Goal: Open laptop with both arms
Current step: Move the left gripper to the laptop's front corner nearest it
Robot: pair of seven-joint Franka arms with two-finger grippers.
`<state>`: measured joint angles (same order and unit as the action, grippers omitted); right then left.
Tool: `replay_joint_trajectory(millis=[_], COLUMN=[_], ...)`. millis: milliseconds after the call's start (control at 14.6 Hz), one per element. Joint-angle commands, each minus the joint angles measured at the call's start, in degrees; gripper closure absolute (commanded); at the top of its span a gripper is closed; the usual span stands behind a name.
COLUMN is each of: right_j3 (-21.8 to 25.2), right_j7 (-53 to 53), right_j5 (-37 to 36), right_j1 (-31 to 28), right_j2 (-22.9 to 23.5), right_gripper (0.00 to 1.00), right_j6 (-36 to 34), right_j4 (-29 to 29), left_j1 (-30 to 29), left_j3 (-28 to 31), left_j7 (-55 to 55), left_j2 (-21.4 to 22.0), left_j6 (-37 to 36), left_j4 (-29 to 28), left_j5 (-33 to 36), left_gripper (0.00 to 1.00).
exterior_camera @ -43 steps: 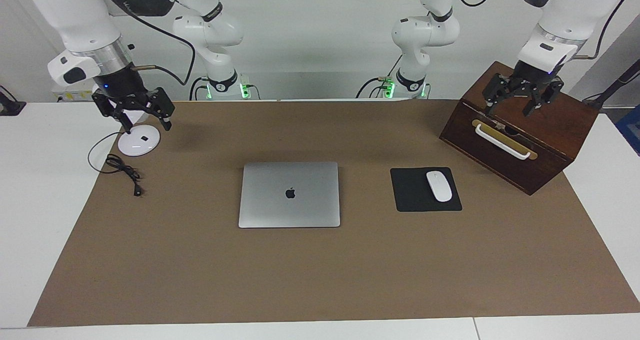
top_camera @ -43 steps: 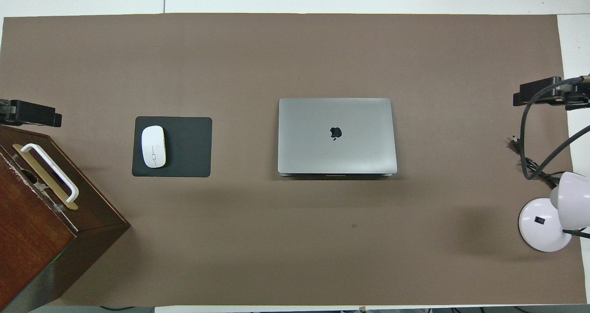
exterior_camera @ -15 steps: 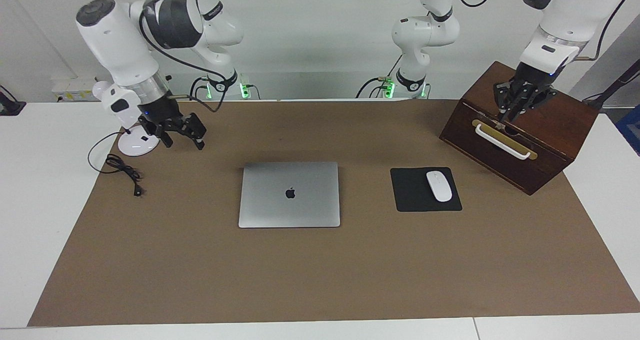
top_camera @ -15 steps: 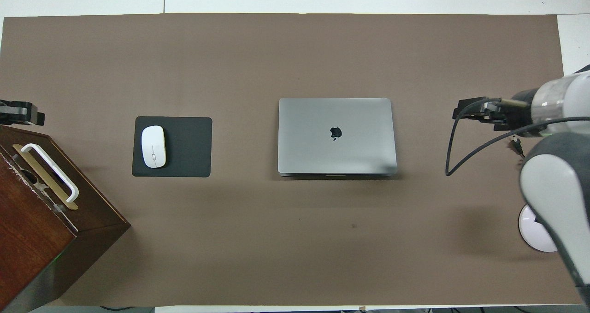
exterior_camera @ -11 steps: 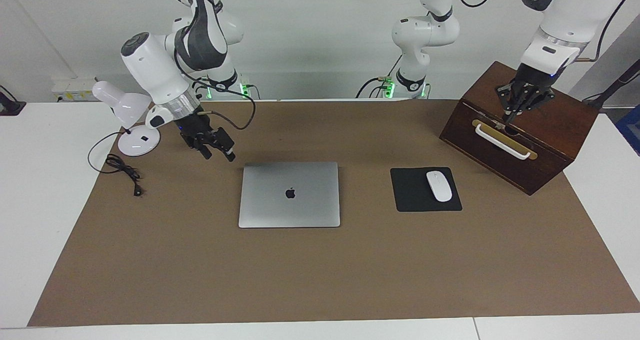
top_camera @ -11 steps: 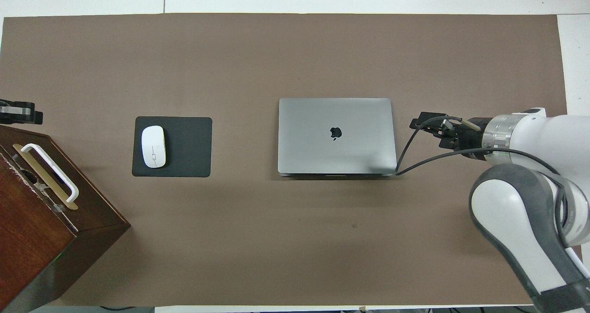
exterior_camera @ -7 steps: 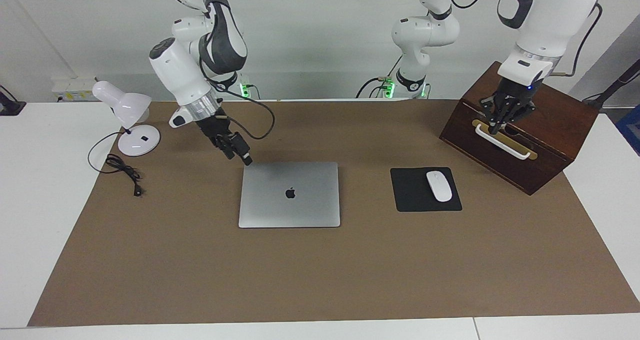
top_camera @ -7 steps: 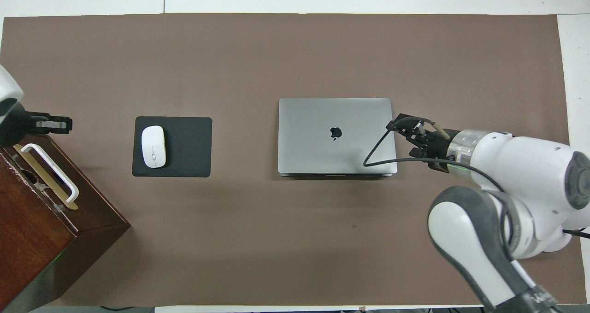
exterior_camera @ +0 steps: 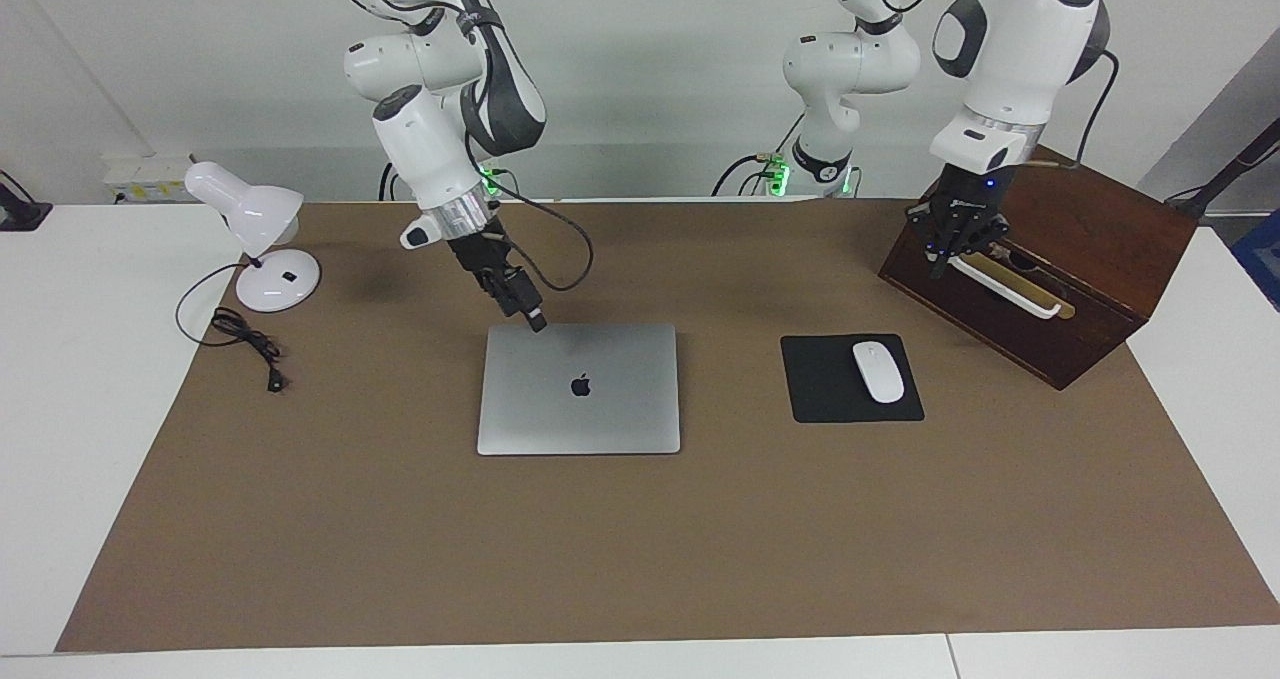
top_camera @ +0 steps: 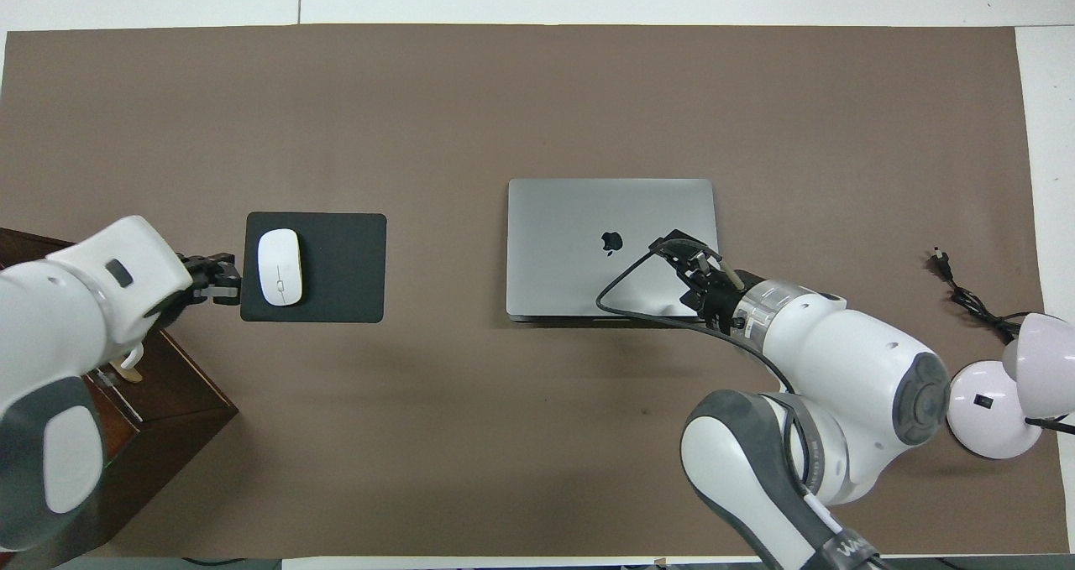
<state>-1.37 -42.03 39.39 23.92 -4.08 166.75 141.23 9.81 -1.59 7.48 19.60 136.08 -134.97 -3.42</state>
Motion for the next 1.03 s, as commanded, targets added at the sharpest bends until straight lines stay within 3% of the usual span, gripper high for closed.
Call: replay_joint_trajectory(millis=[0,410,958], right_j3=[0.13,0.13,0.22], right_j7=[-0.34,0.45,5.99], right_j5=[2.88,2.97,2.97], right_j1=[1.57,1.39,-0.72], right_j2=[1.09,1.26,3.02], right_gripper=[0.00,0.00,0.00], right_j6=[3.50,3.32,3.15], right_j4=[0.54,0.81,0.19], left_j1=[3.71,11.18,22.34], left_j3=[0.80,0.89,0.89], left_j7=[1.14,1.49,1.40], left_j2=[3.34,1.06,-14.49], left_j6=[10.13,29.02,52.86], left_j4=[-9.15,-18.21,-20.24], left_j5=[-0.71,-0.62,-0.62], left_gripper=[1.00,1.00,1.00])
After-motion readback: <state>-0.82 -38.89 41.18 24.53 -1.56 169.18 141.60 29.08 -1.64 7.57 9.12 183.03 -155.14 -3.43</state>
